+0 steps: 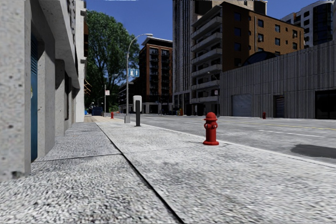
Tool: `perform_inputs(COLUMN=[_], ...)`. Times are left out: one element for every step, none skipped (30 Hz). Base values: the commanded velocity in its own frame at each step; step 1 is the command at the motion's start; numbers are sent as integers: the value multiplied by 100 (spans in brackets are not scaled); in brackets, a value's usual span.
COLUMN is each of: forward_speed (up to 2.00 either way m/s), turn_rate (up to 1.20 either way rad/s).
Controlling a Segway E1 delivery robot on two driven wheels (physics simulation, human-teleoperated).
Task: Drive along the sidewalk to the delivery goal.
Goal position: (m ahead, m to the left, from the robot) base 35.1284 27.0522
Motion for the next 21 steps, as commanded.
perform_inputs(forward_speed=[200,200,200,200,200,200,200,200,200,200,200,200,200,200,200,200,200,200,200,200,200], turn_rate=[45,45,45,45,45,45,45,45,45,45,45,45,45,45,45,45,45,45,45,45,45])
